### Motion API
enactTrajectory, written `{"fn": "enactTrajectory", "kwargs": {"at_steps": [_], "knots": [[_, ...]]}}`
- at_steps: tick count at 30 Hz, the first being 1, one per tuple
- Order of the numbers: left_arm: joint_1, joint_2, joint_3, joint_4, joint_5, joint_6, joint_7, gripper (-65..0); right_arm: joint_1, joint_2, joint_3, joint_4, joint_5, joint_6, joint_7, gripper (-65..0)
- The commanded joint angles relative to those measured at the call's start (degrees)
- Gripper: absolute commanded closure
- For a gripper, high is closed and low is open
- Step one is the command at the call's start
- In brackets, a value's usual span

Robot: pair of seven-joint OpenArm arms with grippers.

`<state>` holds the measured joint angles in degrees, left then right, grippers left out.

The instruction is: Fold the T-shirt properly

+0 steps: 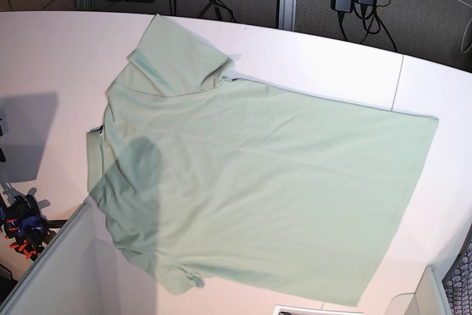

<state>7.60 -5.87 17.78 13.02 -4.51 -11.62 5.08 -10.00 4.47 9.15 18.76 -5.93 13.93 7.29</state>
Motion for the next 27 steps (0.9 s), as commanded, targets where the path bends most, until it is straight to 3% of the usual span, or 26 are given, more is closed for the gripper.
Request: {"fn": "enactTrajectory", "kwargs": {"at_steps": [1,20,24,27], "knots": [[0.2,-0.2,0.1,0.2,0.1,-0.9,-0.2,-16.6,-0.4,0.3,0.2,0.3,-0.1,0.4,0.7,0.0],[2.6,-0.7,0.1,1.5,0.1,-0.9,-2.3,-16.6,-8.7,0.6,0.2,10.9,-0.1,0.4,0.6,0.0],[7.5,-3.1,0.1,8.6,-1.9,-3.2,-2.3,-16.6,-11.7,2.1,0.2,13.9,0.3,2.1,0.6,0.0],[12.1,-5.8,-0.2,16.8,-5.2,-6.5,-2.3,-16.6,-15.0,3.6,0.2,17.4,5.7,3.9,0.2,0.0]]}}
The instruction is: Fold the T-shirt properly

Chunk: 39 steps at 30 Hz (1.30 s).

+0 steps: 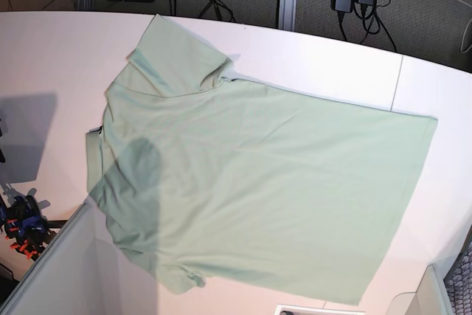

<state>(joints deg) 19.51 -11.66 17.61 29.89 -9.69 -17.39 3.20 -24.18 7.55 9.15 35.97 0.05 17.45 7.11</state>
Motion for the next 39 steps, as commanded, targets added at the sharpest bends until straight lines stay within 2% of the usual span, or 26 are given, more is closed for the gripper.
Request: {"fn": "enactTrajectory", "kwargs": {"at_steps": [1,5,9,12,14,18,24,26,29,31,32,34,36,37,39], "knots": [[1.9,-1.0,-0.5,2.9,-1.2,-2.2,-0.3,-16.6,-2.1,1.2,0.2,1.7,1.9,0.5,0.1,0.0],[9.3,-3.8,-5.7,15.4,-5.0,-8.8,0.1,-16.6,-8.3,3.8,0.2,10.0,9.5,0.6,-3.7,0.0],[16.5,-4.8,-14.2,28.0,-7.5,-15.6,0.1,-16.6,-15.6,6.6,0.3,21.2,16.3,0.6,-7.3,0.0],[21.1,-5.5,-20.5,36.9,-10.6,-22.6,2.1,-16.6,-21.3,7.9,1.6,30.9,19.8,0.6,-10.0,0.0],[24.0,-5.6,-24.5,42.8,-13.9,-22.6,3.8,-16.6,-24.7,8.4,3.5,37.6,22.0,0.6,-12.0,0.0],[29.3,-6.3,-31.0,55.0,-20.9,-22.6,8.2,-16.6,-29.8,8.7,9.4,50.4,28.2,0.7,-19.3,0.0],[34.9,-9.3,-38.1,72.5,-26.4,-22.6,12.6,-16.6,-31.6,8.7,20.9,65.1,37.9,0.7,-30.3,0.0],[35.9,-10.6,-39.6,77.1,-28.0,-22.6,13.1,-16.6,-31.2,8.6,24.5,68.7,40.5,0.7,-31.6,0.0],[36.0,-13.0,-40.8,82.2,-28.3,-22.6,13.4,-16.8,-29.7,8.7,28.1,72.7,41.4,0.8,-31.8,0.0],[36.0,-14.7,-40.9,84.0,-28.9,-22.6,13.4,-22.0,-27.8,8.7,29.0,73.8,41.6,0.7,-31.8,-0.8],[35.9,-15.5,-40.9,84.3,-29.2,-22.6,13.4,-26.9,-26.4,8.6,29.0,73.9,41.5,0.8,-31.8,-5.9],[35.6,-17.0,-40.9,84.3,-29.3,-22.6,13.4,-35.6,-23.2,8.4,29.0,73.8,41.5,0.7,-31.8,-20.8],[35.1,-18.1,-40.9,84.3,-29.2,-21.9,13.4,-37.9,-19.4,7.9,29.0,73.8,40.4,0.5,-31.8,-35.8],[34.6,-18.5,-40.9,84.3,-28.9,-21.3,13.7,-37.8,-17.5,7.6,29.0,73.8,39.6,0.0,-31.9,-40.8],[33.5,-19.5,-40.9,84.3,-28.1,-20.7,14.3,-37.8,-13.8,6.8,29.0,73.7,38.4,-1.9,-34.4,-44.1]]}}
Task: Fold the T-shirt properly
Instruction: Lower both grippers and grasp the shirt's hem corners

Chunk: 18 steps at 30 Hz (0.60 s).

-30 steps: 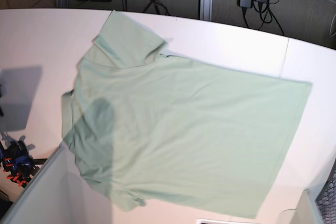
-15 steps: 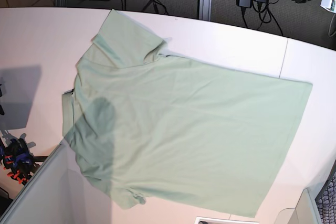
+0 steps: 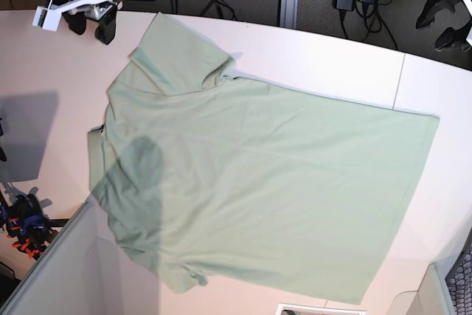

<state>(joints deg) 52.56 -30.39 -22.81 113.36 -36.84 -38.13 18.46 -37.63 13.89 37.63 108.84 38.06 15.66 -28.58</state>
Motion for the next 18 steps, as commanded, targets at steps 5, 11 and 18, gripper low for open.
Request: {"fn": "enactTrajectory", "kwargs": {"at_steps": [5,11,18], "knots": [[-0.3,-2.7,-0.5,0.8,-0.2,0.0,-0.6,-37.8,5.8,-0.7,-2.3,-2.1,0.0,-1.4,-1.6,-44.1],[-0.3,-3.3,-0.5,0.8,-0.2,3.5,-0.6,-37.9,11.0,-1.1,-9.2,-11.5,-0.8,-1.4,-2.8,-44.1],[-3.1,-3.5,-0.5,0.6,-0.2,5.4,3.1,-37.9,13.4,-4.9,-14.3,-14.6,-0.6,-0.3,-5.5,-44.1]]}}
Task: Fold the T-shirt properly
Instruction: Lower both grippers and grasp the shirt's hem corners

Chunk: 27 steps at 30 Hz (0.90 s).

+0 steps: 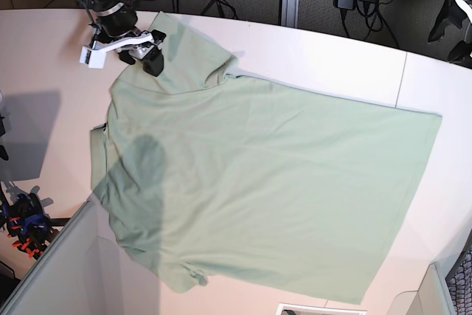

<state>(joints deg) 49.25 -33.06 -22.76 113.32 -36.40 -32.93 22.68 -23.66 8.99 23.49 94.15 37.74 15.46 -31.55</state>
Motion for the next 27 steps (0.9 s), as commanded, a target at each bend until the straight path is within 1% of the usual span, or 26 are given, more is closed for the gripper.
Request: {"fn": "enactTrajectory", "kwargs": {"at_steps": [1,3,6,8,10,14,17,22,25,27], "knots": [[-0.7,-1.1,-0.5,0.6,-0.5,0.2,-1.2,-37.8,-0.6,-0.7,-0.8,0.1,-0.3,-0.2,-2.9,-44.1],[-2.5,-2.1,-0.5,0.1,0.3,0.5,-0.4,-37.8,-0.8,-2.1,-1.7,0.1,-0.5,-0.2,-3.4,-44.1],[-5.6,-4.0,-0.5,-1.7,0.2,5.3,1.7,-37.8,-0.9,-4.2,-1.7,0.1,-0.5,-0.2,-4.8,-44.1],[-7.9,-5.2,-0.5,-4.0,0.2,6.8,1.8,-37.8,-1.2,-5.0,-1.7,0.1,-1.0,-0.2,-5.0,-44.0],[-10.7,-6.3,-0.5,-7.3,-0.5,6.8,2.1,-37.8,-1.5,-5.4,-1.7,0.1,-1.4,-0.2,-4.9,-43.9],[-17.6,-7.8,-0.3,-15.2,-4.8,6.7,3.8,-37.8,-2.3,-5.4,-1.6,0.1,-2.4,-0.2,-4.9,-43.9],[-23.3,-8.4,1.9,-20.9,-6.3,6.5,4.0,-37.8,-2.6,-5.4,-1.5,0.1,-3.3,-0.2,-4.7,-43.9],[-32.6,-8.4,8.0,-30.3,-6.5,6.3,4.2,-37.8,-2.7,-5.4,-1.5,0.1,-4.2,-0.2,-4.5,-43.9],[-36.9,-8.0,11.8,-34.8,-9.0,4.1,4.6,-37.8,-3.0,-5.3,-1.5,0.1,-4.1,-0.2,-4.5,-43.9],[-39.5,-6.9,13.1,-37.0,-10.2,4.1,5.9,-37.8,-3.1,-5.4,-1.5,0.1,-4.1,-0.2,-4.5,-43.9]]}}
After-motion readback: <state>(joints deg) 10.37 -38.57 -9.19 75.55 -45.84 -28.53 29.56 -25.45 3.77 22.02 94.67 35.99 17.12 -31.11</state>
